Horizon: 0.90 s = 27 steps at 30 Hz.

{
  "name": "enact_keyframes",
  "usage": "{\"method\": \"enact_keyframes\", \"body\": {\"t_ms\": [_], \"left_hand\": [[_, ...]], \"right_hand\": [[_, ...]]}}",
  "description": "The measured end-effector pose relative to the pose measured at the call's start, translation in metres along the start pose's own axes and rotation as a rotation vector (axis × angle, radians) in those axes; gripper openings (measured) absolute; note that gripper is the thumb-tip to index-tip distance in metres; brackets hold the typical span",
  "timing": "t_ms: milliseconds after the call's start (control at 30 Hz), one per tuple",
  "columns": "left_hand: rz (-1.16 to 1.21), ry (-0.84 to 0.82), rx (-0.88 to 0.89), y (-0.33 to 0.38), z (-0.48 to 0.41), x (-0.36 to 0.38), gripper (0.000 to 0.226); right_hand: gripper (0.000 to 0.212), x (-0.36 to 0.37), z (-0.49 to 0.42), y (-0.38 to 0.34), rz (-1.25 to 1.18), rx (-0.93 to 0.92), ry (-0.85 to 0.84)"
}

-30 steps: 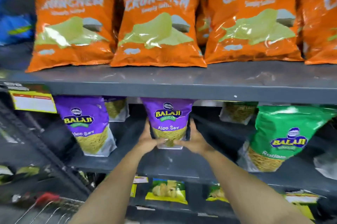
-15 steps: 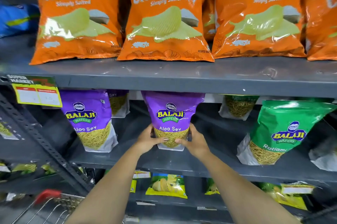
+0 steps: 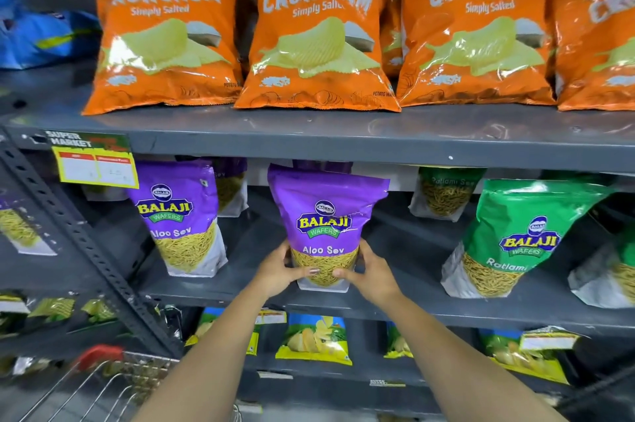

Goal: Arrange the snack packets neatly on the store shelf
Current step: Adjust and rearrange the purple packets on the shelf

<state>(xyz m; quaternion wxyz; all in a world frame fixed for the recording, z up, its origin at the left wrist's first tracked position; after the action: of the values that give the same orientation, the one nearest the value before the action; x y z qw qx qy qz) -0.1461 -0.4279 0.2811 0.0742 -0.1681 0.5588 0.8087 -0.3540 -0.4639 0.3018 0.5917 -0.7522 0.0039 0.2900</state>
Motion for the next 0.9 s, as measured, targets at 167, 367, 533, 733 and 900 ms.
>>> {"method": "enact_keyframes", "body": {"t_ms": [167,367,533,733,900], "left_hand": [[-0.041,0.029,-0.007,-0.001,0.011,-0.003,0.074],[-0.049,0.127,-0.017,-0.001,0.024,-0.001,0.097],[-0.038,0.121,-0.017,0.0,0.025,0.001,0.096],[0.026,0.107,-0.016,0.0,0.027,0.003,0.093],[0.231,0.09,0.031,-0.004,0.031,0.023,0.101]], "right_hand": [[0.074,0.003,0.004,-0.003,-0.01,-0.003,0.003],[0.075,0.004,-0.002,-0.009,-0.05,0.025,-0.098],[0.079,0.005,0.001,-0.012,-0.097,0.04,-0.136],[0.063,-0.046,-0.015,-0.073,-0.466,-0.059,-0.022],[0.018,-0.088,-0.029,-0.123,-0.568,-0.117,0.188]]}}
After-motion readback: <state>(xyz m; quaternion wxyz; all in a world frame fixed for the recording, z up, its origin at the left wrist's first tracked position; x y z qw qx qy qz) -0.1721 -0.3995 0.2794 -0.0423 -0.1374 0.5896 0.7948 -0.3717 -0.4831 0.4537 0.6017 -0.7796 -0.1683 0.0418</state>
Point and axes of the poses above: each hand's wrist, its own z-axis away from the middle knuckle, its own x-axis out of the palm, y = z × x, the point moved 8 cm from there along -z, towards the middle knuckle, and after that the axes turned 9 degrees about -x, right-handed, at the moved point
